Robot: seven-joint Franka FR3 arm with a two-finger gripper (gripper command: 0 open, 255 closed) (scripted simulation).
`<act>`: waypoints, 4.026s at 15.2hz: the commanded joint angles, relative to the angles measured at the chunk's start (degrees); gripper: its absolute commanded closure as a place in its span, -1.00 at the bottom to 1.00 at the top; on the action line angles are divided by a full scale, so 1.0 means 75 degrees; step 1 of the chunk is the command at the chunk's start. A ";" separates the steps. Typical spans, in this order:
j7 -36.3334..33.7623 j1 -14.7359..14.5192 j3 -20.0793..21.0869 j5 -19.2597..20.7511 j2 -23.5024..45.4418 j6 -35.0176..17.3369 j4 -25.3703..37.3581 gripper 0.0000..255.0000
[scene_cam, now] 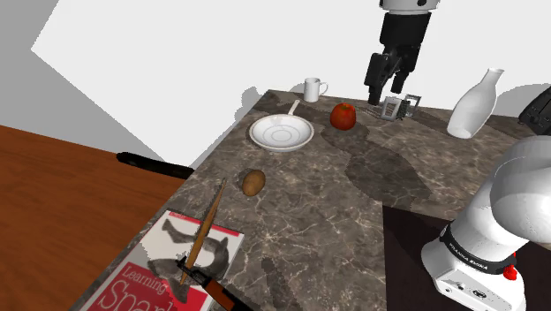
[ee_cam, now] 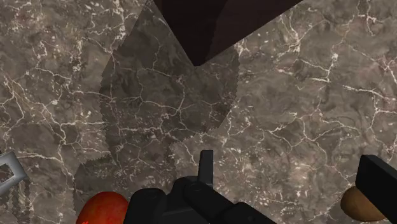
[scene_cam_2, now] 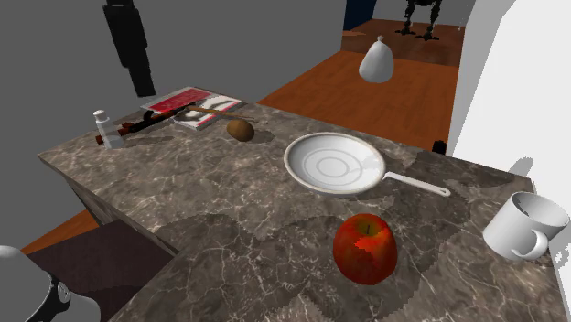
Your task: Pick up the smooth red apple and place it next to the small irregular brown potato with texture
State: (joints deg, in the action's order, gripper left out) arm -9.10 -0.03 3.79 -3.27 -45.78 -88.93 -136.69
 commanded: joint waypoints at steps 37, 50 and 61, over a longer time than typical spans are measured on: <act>0.2998 0.1323 -0.2540 0.0246 0.6639 -0.4747 0.2374 -1.00; 0.3004 0.1324 -0.2539 0.0236 0.6668 -0.4801 0.2348 1.00; 0.2944 0.1313 -0.2541 0.0322 0.6420 -0.4217 0.2694 1.00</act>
State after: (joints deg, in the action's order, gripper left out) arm 12.94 9.78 -15.23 -0.90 2.50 -121.38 -117.18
